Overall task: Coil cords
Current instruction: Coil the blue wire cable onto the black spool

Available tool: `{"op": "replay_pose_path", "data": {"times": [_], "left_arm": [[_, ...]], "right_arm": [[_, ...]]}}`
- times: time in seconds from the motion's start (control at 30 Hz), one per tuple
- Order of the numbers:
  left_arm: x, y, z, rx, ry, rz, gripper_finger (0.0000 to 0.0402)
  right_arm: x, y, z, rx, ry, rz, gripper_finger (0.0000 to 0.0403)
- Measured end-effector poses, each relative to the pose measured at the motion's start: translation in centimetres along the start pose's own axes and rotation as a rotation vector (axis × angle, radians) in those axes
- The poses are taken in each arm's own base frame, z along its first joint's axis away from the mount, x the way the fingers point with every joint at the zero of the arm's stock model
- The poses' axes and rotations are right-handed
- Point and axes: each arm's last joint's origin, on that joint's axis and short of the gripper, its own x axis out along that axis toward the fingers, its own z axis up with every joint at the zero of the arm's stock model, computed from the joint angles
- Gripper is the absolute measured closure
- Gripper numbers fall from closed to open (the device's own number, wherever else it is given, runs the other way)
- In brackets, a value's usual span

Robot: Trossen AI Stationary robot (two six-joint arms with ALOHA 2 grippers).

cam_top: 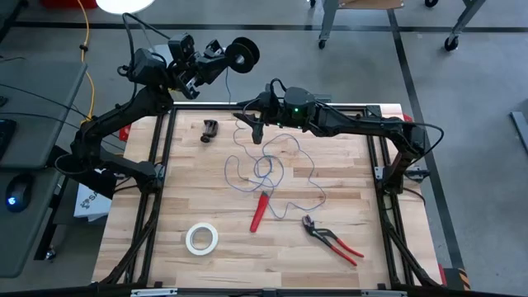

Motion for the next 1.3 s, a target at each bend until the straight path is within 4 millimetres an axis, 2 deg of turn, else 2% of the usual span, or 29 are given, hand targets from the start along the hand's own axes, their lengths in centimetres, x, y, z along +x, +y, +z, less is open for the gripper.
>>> {"op": "replay_pose_path", "data": {"times": [0.27, 0.53, 0.67, 0.8, 0.87, 0.93, 1.2, 1.3], "left_arm": [[0.78, -0.62, -0.85, -0.02, -0.011, -0.029, 0.0401], [0.91, -0.86, -0.8, 0.002, -0.04, -0.029, 0.0401], [0.91, -0.85, -0.79, 0.002, -0.044, -0.026, 0.0401], [0.92, -0.84, -0.8, 0.001, -0.045, -0.024, 0.0401], [0.93, -0.81, -0.8, 0.001, -0.049, -0.018, 0.0401], [0.93, -0.79, -0.77, 0.004, -0.058, -0.009, 0.0401], [0.93, -0.8, -0.71, 0.003, -0.066, -0.006, 0.0401], [0.93, -0.81, -0.65, 0.004, -0.082, 0.005, 0.0401]], "right_arm": [[0.0, 0.0, 0.11, 0.0, -0.011, 0.0, 0.0248], [0.0, 0.0, -0.01, -0.006, 0.001, -0.001, 0.0254], [0.01, 0.23, -0.03, -0.019, 0.003, 0.004, 0.0295], [0.01, 0.36, 0.03, -0.021, -0.003, -0.001, 0.0381], [0.01, 0.35, 0.13, -0.018, -0.013, -0.002, 0.0392], [0.0, 0.36, 0.18, -0.017, -0.018, -0.002, 0.0374], [-0.02, 0.31, 0.38, 0.062, -0.037, -0.016, 0.0244], [-0.02, 0.31, 0.37, 0.053, -0.037, -0.017, 0.0219]]}}
